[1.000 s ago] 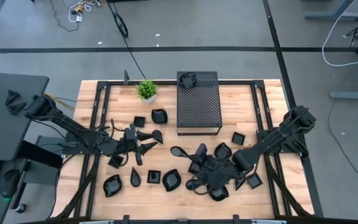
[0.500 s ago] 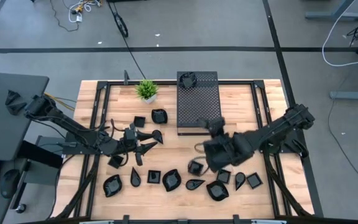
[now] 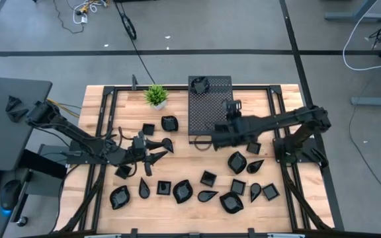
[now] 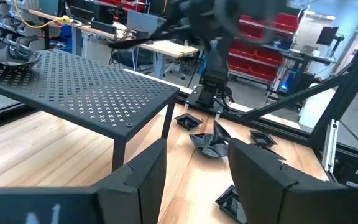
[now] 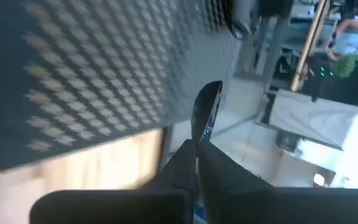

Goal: Pick & Place Mini shaped plates
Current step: Put the drop shaped plate on the shelf, then put the square plate on the shelf

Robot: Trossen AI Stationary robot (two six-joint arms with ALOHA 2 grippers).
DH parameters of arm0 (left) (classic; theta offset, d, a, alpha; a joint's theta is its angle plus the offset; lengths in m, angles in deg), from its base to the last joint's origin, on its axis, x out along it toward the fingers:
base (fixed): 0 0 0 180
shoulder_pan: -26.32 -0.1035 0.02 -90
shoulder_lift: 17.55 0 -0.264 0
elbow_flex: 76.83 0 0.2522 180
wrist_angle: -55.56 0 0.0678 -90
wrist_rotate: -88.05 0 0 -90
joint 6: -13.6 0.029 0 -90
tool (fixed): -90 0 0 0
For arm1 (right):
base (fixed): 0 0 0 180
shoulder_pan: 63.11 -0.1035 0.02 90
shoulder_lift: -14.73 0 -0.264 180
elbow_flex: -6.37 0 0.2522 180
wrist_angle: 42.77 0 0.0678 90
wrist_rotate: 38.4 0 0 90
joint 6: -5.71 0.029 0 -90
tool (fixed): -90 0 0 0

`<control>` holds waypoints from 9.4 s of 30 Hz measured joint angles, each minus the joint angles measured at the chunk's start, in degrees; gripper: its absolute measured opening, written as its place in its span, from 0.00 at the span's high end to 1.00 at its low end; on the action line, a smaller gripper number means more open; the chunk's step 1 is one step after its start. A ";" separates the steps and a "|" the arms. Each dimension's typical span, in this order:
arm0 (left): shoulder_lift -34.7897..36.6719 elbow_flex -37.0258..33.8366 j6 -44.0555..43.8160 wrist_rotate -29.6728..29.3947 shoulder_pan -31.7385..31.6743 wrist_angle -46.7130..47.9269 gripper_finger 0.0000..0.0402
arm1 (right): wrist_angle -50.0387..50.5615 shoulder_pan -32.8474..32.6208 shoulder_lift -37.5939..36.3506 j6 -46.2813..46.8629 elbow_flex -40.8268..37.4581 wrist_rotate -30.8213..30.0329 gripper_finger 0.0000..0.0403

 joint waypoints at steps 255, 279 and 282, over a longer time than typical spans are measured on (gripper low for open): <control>-2.96 0.00 1.45 0.22 0.28 -1.75 0.56 | -67.76 -21.08 9.49 -30.94 -29.05 38.51 0.81; -2.96 0.00 1.21 0.20 0.28 -1.75 0.56 | -71.88 -24.73 7.57 -32.65 -29.09 22.95 0.98; -2.96 0.00 1.22 0.20 0.27 -1.77 0.56 | -73.08 -25.55 5.58 -33.82 -29.09 17.43 0.97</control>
